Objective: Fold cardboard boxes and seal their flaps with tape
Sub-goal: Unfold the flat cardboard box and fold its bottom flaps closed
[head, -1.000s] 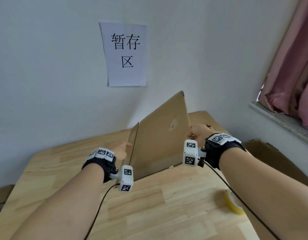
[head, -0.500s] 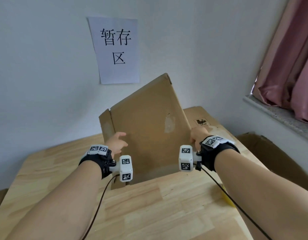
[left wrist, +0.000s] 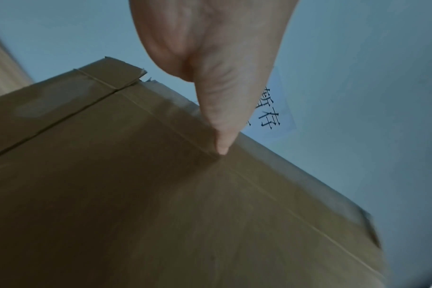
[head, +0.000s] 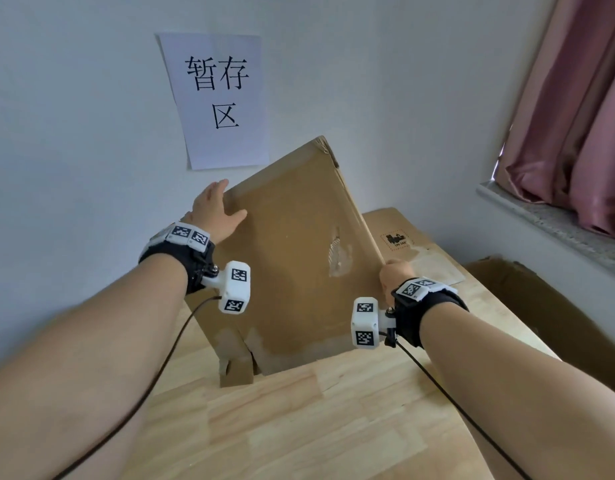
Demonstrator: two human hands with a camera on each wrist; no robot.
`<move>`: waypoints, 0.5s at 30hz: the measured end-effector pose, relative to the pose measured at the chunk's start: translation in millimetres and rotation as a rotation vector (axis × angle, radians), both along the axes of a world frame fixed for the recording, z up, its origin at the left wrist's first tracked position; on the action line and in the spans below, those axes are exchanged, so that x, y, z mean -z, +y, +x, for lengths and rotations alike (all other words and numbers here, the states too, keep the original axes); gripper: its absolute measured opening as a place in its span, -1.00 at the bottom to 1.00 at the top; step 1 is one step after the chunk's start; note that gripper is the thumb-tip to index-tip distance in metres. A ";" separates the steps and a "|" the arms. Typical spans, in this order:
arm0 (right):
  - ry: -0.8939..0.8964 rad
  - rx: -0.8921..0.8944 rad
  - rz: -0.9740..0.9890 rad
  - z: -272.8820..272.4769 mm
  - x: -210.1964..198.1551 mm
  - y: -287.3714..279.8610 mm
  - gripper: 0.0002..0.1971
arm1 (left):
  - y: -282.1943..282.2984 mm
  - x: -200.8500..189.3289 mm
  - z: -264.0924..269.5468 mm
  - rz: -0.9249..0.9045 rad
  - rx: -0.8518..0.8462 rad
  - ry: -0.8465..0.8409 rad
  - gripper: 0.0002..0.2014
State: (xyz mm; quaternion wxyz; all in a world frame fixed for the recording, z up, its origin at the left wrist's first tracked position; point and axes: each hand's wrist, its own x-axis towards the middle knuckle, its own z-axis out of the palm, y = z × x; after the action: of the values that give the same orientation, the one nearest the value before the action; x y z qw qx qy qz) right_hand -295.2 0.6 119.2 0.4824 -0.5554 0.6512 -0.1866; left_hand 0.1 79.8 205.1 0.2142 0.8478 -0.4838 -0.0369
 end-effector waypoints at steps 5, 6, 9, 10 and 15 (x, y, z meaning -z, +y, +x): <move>0.042 0.073 0.008 -3.3 9.3 1.4 -0.63 | 7.6 -2.9 9.4 -0.075 0.028 0.087 -0.53; 0.045 0.081 0.011 -3.2 11.7 0.7 -0.63 | 9.6 -2.0 8.2 -0.106 0.034 0.081 -0.56; 0.027 0.129 0.017 -1.4 12.5 1.8 -0.63 | 14.8 -0.1 3.1 -0.097 0.006 0.074 -0.62; 0.023 0.141 0.008 -0.6 14.7 0.3 -0.63 | 16.0 0.9 2.6 -0.074 0.003 0.096 -0.64; -0.008 0.129 0.033 4.8 11.9 2.0 -0.63 | 20.6 -4.9 1.6 -0.111 0.027 0.206 -0.67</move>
State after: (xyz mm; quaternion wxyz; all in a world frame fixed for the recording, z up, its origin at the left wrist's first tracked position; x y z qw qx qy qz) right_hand -290.3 2.6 107.3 0.4810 -0.5036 0.6867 -0.2084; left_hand 1.7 100.4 210.0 0.3090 0.8197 -0.4718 -0.0998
